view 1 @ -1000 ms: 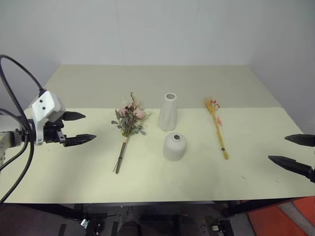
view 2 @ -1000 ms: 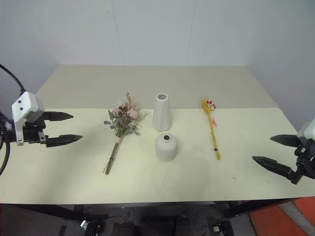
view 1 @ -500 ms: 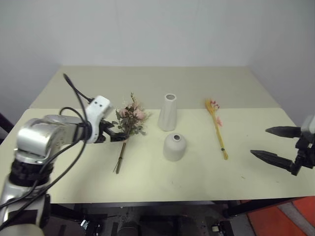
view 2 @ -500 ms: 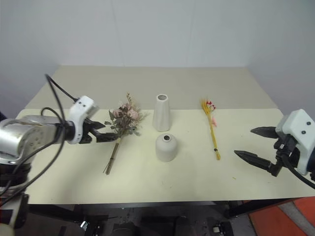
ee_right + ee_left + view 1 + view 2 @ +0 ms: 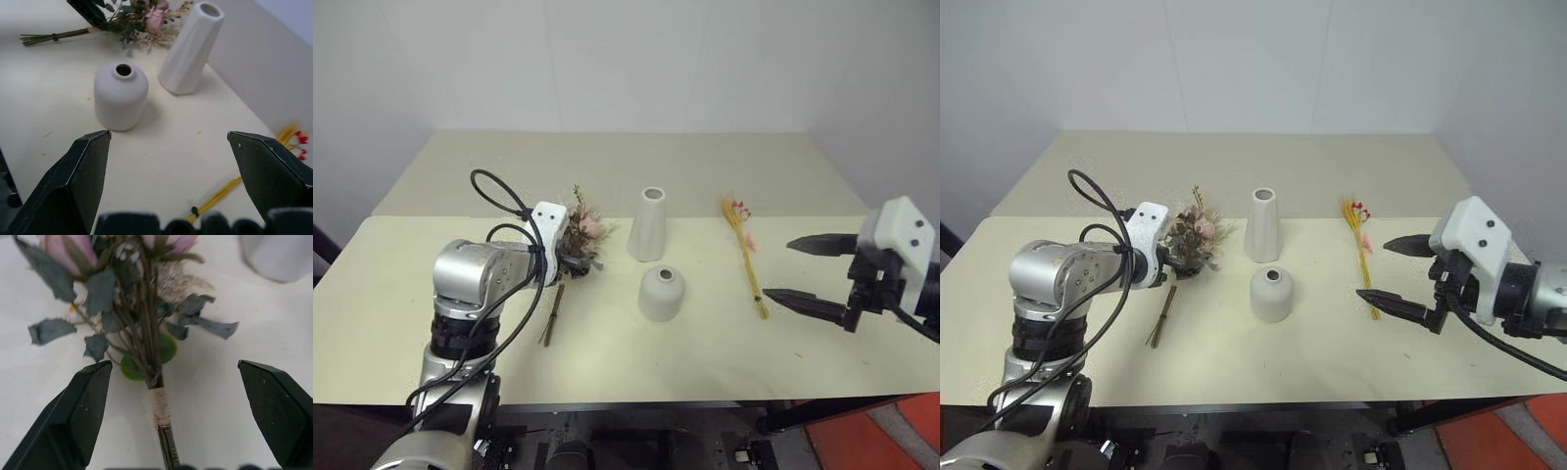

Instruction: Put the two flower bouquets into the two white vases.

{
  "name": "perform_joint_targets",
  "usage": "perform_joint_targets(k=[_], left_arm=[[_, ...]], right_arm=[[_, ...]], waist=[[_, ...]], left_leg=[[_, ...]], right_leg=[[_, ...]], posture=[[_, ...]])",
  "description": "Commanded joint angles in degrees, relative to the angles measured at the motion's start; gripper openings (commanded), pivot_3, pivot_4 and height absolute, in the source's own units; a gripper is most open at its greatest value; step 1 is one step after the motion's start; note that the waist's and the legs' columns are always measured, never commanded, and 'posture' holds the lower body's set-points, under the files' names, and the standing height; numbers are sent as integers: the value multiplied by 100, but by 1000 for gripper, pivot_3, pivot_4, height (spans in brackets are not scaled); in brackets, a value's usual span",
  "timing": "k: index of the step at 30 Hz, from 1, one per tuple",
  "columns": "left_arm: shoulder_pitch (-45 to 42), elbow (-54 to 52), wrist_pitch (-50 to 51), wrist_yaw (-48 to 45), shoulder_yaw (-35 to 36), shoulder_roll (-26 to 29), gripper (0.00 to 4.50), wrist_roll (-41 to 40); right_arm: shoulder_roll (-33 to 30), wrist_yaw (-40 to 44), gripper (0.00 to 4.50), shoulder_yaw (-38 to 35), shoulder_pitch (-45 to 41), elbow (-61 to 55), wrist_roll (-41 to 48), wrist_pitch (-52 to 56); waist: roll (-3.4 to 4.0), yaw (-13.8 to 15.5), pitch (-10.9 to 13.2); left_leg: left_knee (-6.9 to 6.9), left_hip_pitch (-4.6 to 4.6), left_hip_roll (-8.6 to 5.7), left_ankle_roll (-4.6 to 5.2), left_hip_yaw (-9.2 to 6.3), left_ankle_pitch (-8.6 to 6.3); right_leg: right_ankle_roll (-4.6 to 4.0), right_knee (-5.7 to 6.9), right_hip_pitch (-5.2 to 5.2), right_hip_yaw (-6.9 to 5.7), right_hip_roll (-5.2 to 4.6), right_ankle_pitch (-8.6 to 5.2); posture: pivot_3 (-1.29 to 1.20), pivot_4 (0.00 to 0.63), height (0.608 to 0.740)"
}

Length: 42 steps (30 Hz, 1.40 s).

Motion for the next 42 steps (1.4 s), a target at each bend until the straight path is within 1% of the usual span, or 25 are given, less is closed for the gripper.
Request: perform_joint_targets(k=[1, 5, 6, 8, 9, 12, 17, 20, 21, 23, 25, 27, 30, 32, 34, 36, 38, 41, 42], left_arm=[[-136, 202, 27, 131, 199, -148, 4500, 30], [-166, 432, 27, 151, 14, -150, 4500, 52], [-172, 468, 27, 48, -14, -99, 4310, -32], [-231, 674, 27, 32, 299, -227, 3931, -158], [-235, 710, 27, 23, 236, -178, 3631, -140], [-269, 934, 27, 106, 502, -276, 2721, -124], [-379, 1127, 27, 72, 504, -244, 1148, -89], [-531, 1293, -68, 127, 756, -340, 230, -9], [-597, 1344, -93, 160, 793, -348, 94, 40], [-733, 1413, -330, 220, 989, -425, 94, 94], [-874, 1406, -904, 484, 1350, -669, 94, 191], [-1007, 1362, -2431, 853, 1589, -954, 94, 340], [-1089, 1659, -4694, 482, 1581, -1116, 94, 314], [-1314, 2311, -6071, 225, 1804, -1261, 94, 119], [-1599, 3053, -7207, 28, 2004, -1396, 94, -48], [-2006, 3892, -7903, -298, 2419, -1565, 94, -567], [-2416, 4644, -8337, -431, 2860, -1724, 94, -1102], [-2797, 5449, -8752, -727, 3071, -1858, 94, -1462], [-2858, 5633, -8908, -845, 3000, -1897, 94, -1423]], right_arm=[[-63, -60, 4461, 35, -206, -15, 47, -78], [-40, -94, 4461, 83, -229, -19, -3, -89], [-32, -112, 4492, 59, -202, -37, -11, -80], [-12, -144, 4500, 4, -151, -70, -8, -57], [4, -165, 4500, -39, -105, -102, -4, -44], [99, -265, 4500, -234, 106, -227, 17, -4], [188, -354, 4500, -371, 360, -319, -15, -46], [231, -404, 4500, -390, 422, -323, -29, -88], [242, -408, 4500, -395, 431, -314, -37, -102], [246, -416, 4500, -395, 445, -288, -62, -126], [245, -403, 4500, -402, 461, -254, -78, -153], [245, -389, 4500, -400, 472, -239, -90, -171], [232, -382, 4500, -354, 435, -190, -107, -204], [213, -387, 4500, -290, 354, -153, -125, -239], [204, -392, 4500, -254, 292, -147, -138, -269], [202, -431, 4500, -253, 321, -218, -194, -285], [257, -497, 4500, -342, 395, -324, -177, -245], [377, -646, 4500, -547, 521, -542, -108, -134], [428, -714, 4500, -619, 564, -631, -72, -84]], waist=[[0, -2, 0], [0, -4, 0], [0, -3, 0], [0, -1, 0], [0, 1, 0], [0, 5, 0], [0, 5, 0], [0, 4, 0], [0, 0, 0], [0, 0, 0], [-2, 11, 1], [-2, 37, 1], [-3, 58, 2], [-3, 89, 2], [-3, 115, 1], [-3, 133, 1], [-3, 145, 1], [-3, 145, 1], [-3, 143, 1]], left_leg=[[0, 2, 0, 0, 0, 0], [-3, 2, 1, 0, 0, 0], [-3, 1, 0, 0, 0, 0], [-3, 1, 0, 0, 0, 0], [-3, 1, 0, 0, 0, 0], [-3, 1, 0, 0, 0, 0], [-3, 0, -1, 0, 0, 0], [-3, 0, -1, 0, -1, 0], [-3, 1, -1, 0, -1, 0], [-4, 0, -1, 0, -1, 0], [-4, 0, -1, 0, -1, 0], [-3, -3, -1, 0, -2, 0], [-4, -8, -1, -1, -1, 0], [-5, -12, -1, -1, 0, 0], [-3, -14, -3, -1, 2, 0], [-3, -14, -2, 0, 3, -1], [1, -25, -3, 5, 2, -3], [11, -52, -3, 20, -4, -12], [15, -60, -4, 26, -4, -15]], right_leg=[[0, 0, 2, 0, 0, 0], [-1, 0, 0, 0, 1, -1], [-1, -1, 0, 0, 0, -1], [-1, -1, 0, -1, -1, -1], [-1, -1, 0, -1, -1, -1], [-1, -1, 0, -2, -1, -1], [-1, -1, 1, -3, -3, -1], [-1, 0, 1, -4, -2, -1], [-1, 0, 1, -4, -3, -2], [-1, -2, 1, -4, -3, -2], [-1, -4, 1, -4, -3, -1], [-1, -6, 1, -6, -4, -1], [-4, -10, -1, -7, -5, 1], [-5, -16, -2, -7, -6, 2], [-7, -24, 1, -8, -6, 3], [-7, -35, 7, -12, -6, 5], [-5, -44, 7, -17, -6, 6], [10, -76, 4, -26, -6, 20], [18, -79, 4, -26, -8, 25]], posture=[[0, 150, 740], [0, 150, 740], [0, 150, 740], [0, 150, 740], [0, 150, 740], [0, 150, 740], [0, 150, 740], [0, 150, 740], [0, 150, 740], [0, 150, 740], [0, 150, 740], [0, 150, 740], [0, 150, 740], [0, 150, 740], [0, 150, 740], [0, 150, 740], [0, 150, 740], [0, 150, 740], [0, 150, 740]])
